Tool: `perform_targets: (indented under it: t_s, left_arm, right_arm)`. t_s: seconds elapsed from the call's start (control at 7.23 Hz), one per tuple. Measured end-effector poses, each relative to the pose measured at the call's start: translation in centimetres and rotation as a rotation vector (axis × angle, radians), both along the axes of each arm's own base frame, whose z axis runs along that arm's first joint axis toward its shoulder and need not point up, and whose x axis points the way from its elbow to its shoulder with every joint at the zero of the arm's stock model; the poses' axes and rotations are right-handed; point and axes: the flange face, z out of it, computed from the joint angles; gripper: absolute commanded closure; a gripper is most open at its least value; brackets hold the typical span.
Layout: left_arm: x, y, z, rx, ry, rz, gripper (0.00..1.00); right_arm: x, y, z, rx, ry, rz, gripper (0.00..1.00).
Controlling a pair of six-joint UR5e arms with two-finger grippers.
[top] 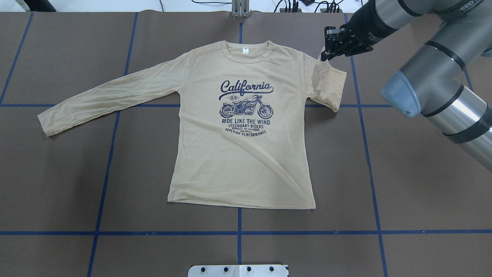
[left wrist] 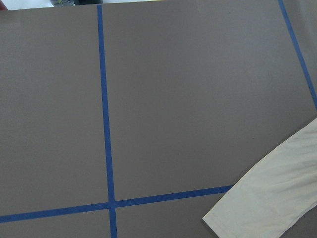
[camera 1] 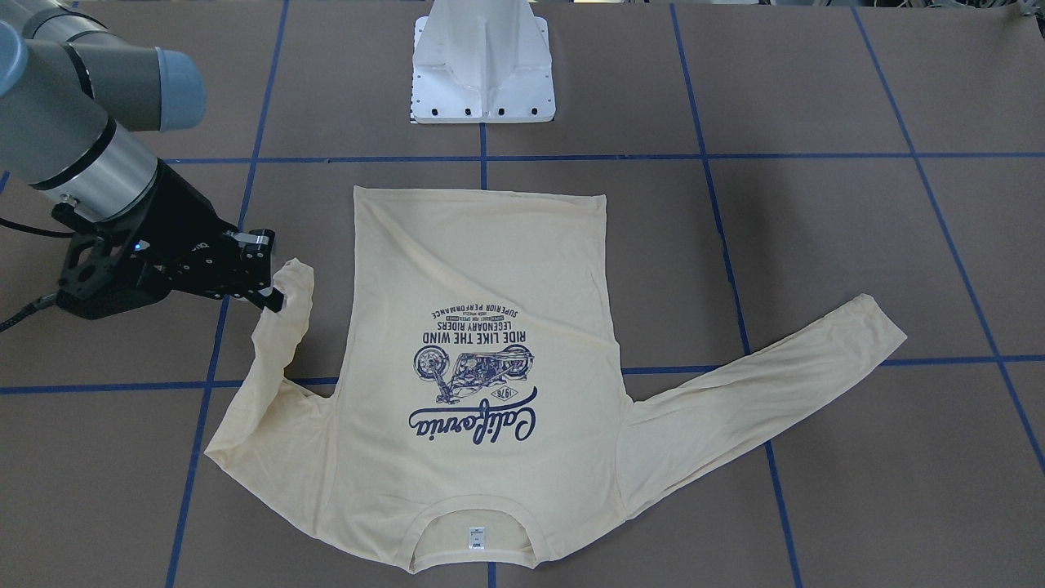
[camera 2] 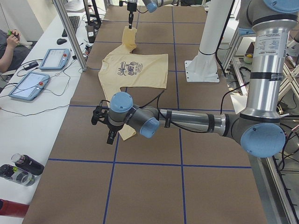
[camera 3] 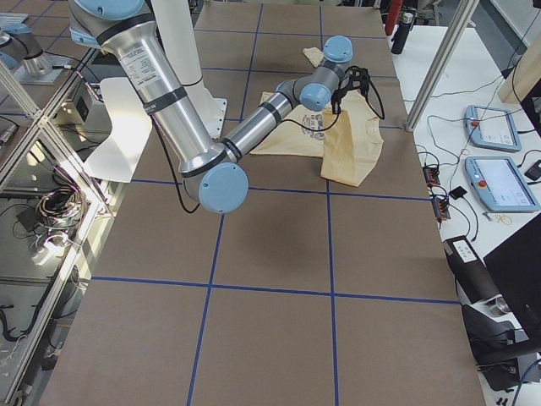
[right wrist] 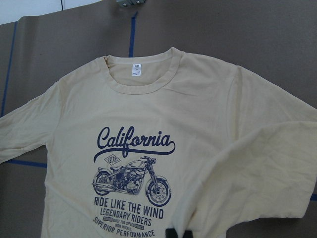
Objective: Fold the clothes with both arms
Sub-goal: 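Grasp the sleeve cuff with the right gripper and carry it across the chest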
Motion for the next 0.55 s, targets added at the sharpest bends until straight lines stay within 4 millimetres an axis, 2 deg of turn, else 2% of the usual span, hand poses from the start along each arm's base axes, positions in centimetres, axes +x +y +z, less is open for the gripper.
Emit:
perform_targets:
  t_s: [0.28, 0.55]
  left_arm:
    - [0.0, 0.0, 0.1, -0.002, 0.0, 0.0, 0.01]
    - [0.0, 0.0, 0.2, -0.003, 0.0, 0.0, 0.01]
  right_arm:
    - [-0.3, -0.4, -4.2, 0.005, -0.043, 0.017, 1.0]
    - [-0.6, -0.8, -7.2, 0.021, -0.068, 0.024, 1.0]
